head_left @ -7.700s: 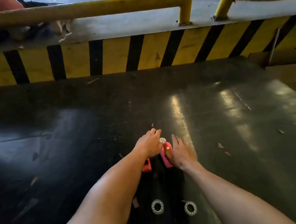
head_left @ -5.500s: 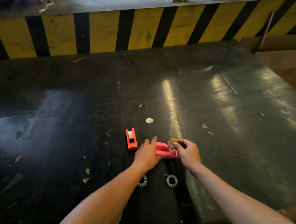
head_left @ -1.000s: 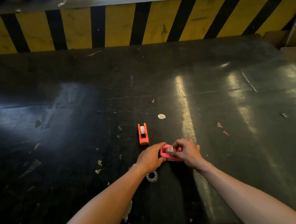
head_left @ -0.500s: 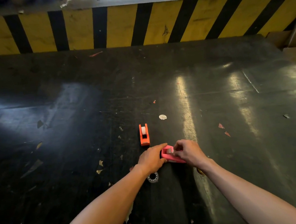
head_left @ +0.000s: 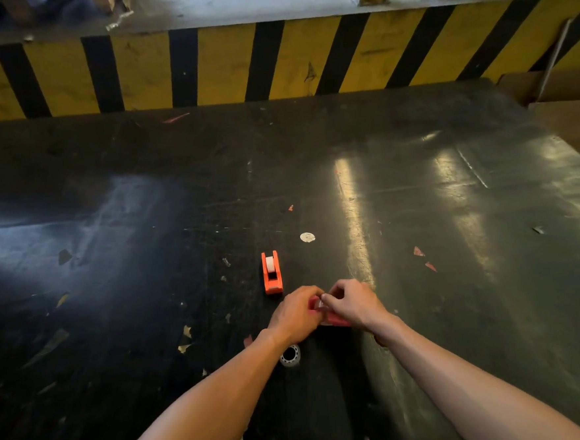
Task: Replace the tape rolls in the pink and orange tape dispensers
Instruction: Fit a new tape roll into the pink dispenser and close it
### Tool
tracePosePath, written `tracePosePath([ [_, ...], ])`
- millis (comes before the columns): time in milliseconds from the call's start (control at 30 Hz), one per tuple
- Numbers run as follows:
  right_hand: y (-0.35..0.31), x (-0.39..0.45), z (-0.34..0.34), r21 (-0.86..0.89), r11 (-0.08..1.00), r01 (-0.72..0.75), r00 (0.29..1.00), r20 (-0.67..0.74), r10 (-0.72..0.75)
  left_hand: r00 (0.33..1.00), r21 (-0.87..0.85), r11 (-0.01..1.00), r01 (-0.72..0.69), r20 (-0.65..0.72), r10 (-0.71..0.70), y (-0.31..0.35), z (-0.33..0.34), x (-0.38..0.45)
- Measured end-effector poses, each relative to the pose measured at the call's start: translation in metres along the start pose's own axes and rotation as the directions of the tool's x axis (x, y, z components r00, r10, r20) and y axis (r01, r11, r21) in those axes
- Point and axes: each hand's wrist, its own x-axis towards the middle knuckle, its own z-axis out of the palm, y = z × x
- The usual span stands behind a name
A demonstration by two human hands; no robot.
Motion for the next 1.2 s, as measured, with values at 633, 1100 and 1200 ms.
tracePosePath([
  [633,0.041,-0.016,-0.016,0.249,0.925,-0.288,0.956,0.023,0.291,0.995,-0.067,0.993,0.095,-0.033,-0.097,0.001,0.004,0.002],
  [1100,0.049,-0.008,0.012,0.065,0.905,-0.42,0.899,-0.108,0.425,0.989,-0.08,0.988,0.134,-0.052,-0.138,0.005,0.009,0.002],
  [1200,0.048,-0.006,0.025,0.048,0.894,-0.445,0.881,-0.159,0.447,0.982,-0.082,0.985,0.153,-0.095,-0.16,0.004,0.013,0.002],
])
